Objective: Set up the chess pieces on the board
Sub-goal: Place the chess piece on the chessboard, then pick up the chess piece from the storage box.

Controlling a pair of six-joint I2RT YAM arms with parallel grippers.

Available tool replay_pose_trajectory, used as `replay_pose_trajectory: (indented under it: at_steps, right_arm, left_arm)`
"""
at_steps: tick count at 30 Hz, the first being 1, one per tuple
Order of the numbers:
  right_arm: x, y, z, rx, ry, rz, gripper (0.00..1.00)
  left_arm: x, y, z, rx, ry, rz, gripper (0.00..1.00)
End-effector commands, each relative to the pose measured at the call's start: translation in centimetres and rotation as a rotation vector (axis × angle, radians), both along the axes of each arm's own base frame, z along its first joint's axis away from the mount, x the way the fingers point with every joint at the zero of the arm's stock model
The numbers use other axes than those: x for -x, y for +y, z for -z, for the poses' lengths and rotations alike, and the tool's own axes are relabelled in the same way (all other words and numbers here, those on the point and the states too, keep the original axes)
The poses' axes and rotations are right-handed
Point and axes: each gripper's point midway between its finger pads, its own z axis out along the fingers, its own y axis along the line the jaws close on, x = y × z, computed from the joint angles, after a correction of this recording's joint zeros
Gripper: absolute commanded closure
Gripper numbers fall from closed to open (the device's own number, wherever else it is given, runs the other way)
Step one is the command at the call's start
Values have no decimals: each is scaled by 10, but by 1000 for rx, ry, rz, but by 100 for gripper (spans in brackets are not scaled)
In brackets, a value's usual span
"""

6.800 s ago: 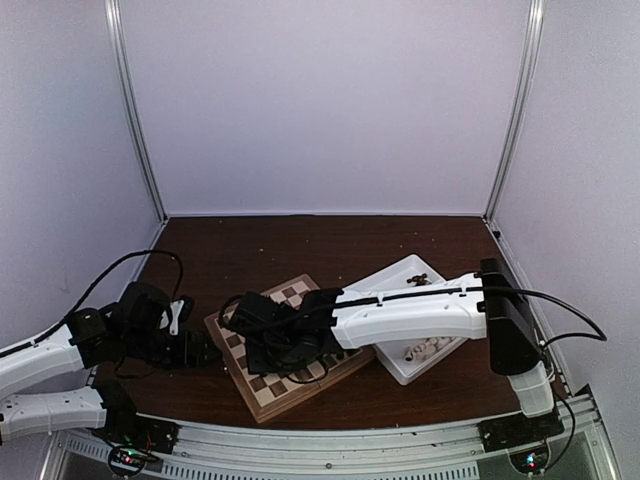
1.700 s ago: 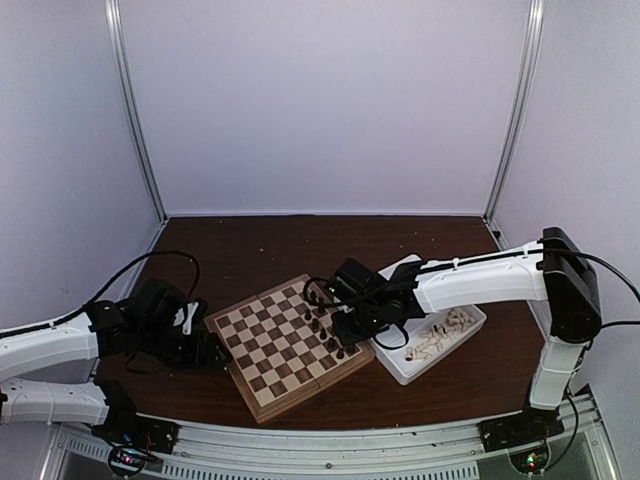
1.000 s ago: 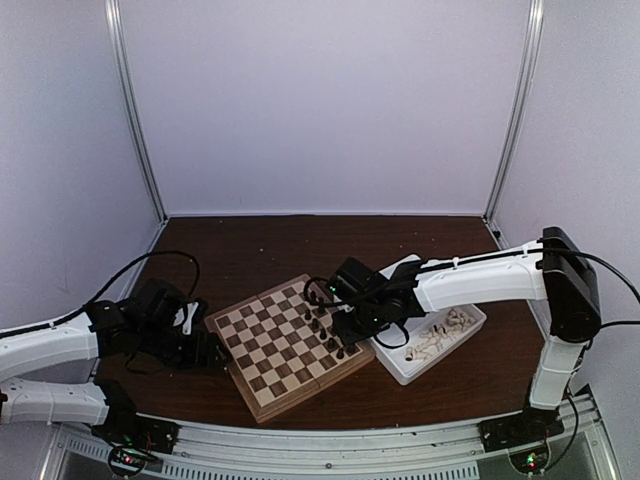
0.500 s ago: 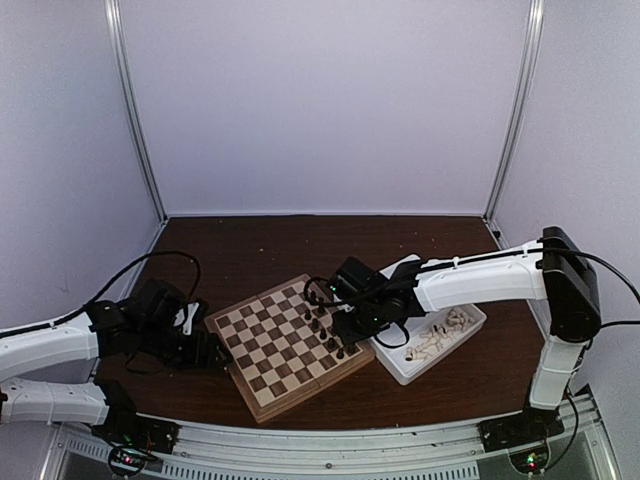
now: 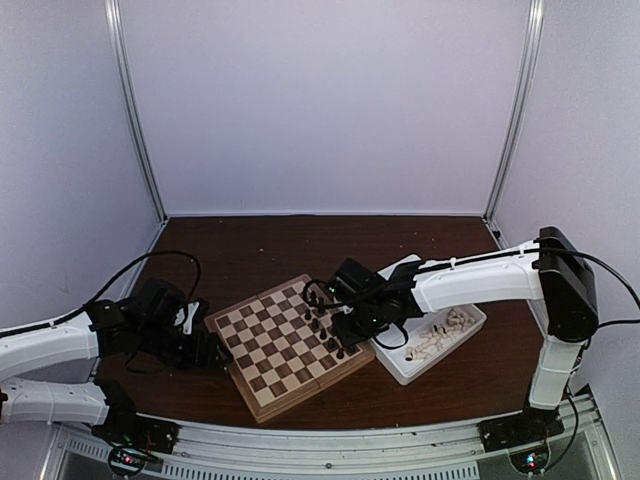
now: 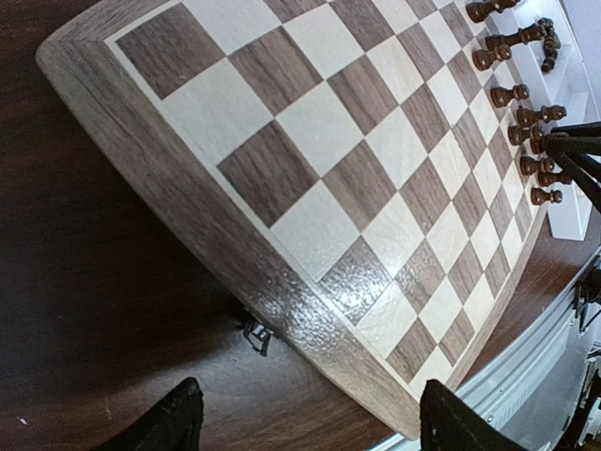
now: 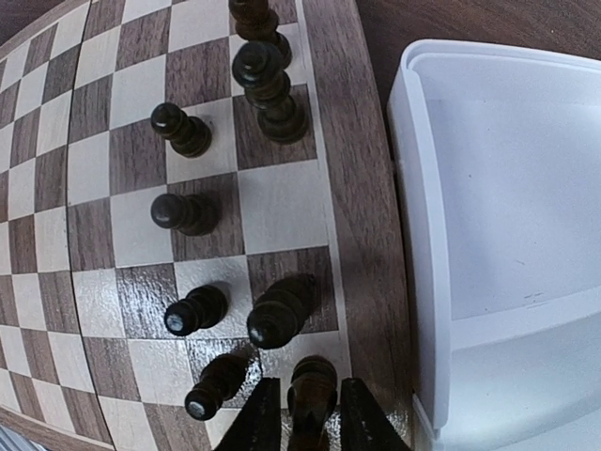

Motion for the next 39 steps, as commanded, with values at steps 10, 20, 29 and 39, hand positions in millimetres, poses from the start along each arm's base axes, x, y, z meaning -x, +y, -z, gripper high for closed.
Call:
replay_pose_trajectory:
  at_steps: [10,20,29,39]
  right_arm:
    - [-17,-10,-74,-54,-159,-16,73]
    - [-62,-97,-123,23,-278,194,77]
    - [-111,-185,-104,-13,-200,552,77]
    - [-148,-201,-64,-12,-65,784,77]
  left_arm:
    - [-11,-7,-16,33,-49,11,20]
    - [-12,-6,-23,15,-75,29,20]
    - [-24,10,-47,-77,-162,5,14]
    - [-26,24,-67,-67,-254,-52,14]
